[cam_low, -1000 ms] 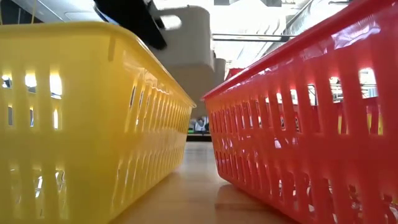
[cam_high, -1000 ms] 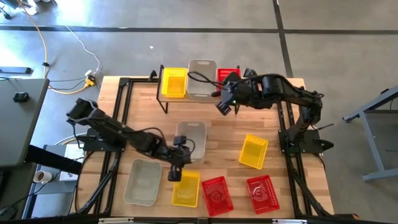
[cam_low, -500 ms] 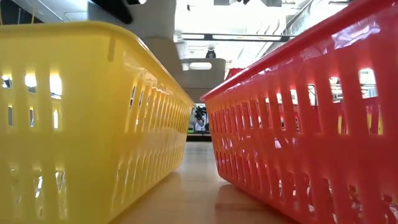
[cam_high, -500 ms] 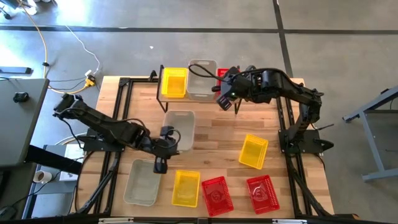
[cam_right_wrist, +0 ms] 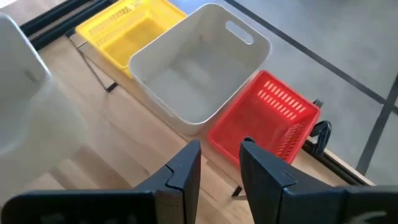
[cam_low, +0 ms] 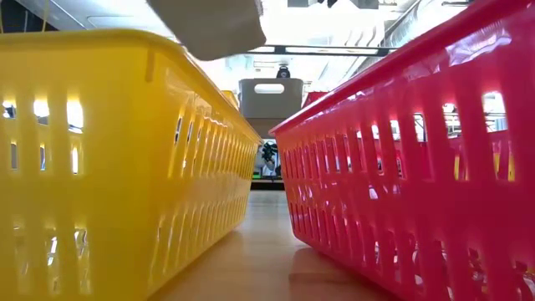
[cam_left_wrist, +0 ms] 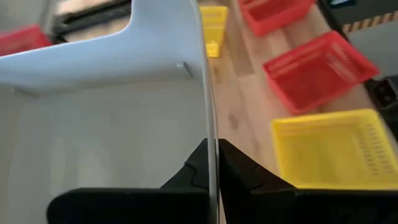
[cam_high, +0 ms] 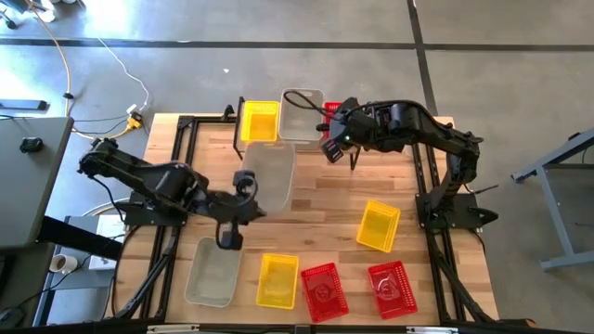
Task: Stack baskets on shelf by color
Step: Stack the top gray bin on top of the gray bin on the shelf
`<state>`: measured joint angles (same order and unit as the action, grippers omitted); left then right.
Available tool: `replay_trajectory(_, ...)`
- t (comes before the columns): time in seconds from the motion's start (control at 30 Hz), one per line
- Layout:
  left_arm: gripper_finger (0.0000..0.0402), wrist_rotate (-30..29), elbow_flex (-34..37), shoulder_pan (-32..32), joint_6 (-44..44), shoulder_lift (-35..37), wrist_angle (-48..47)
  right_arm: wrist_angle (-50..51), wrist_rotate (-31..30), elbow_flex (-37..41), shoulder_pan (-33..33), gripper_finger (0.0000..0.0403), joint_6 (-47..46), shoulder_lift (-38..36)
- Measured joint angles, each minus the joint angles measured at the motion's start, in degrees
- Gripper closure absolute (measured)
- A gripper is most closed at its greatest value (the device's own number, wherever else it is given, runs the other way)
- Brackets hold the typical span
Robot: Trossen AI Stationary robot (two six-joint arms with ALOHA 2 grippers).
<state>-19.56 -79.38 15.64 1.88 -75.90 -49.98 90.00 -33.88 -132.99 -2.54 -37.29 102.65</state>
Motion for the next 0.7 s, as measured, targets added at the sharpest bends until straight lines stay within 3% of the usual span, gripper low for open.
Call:
replay_trajectory(0.53,0.0401,-0.4,-7.6,-20.0,-23.1,-0.1,0.3,0.0,-0.5,0.0,-8.0,0.0307,-3.9,0.0)
replay_trajectory(0.7,0.0401,4.8,-7.7,-27.6,-28.4,-0.6,5.4,0.0,-0.4,0.0,-10.0,0.0307,-5.3,0.0)
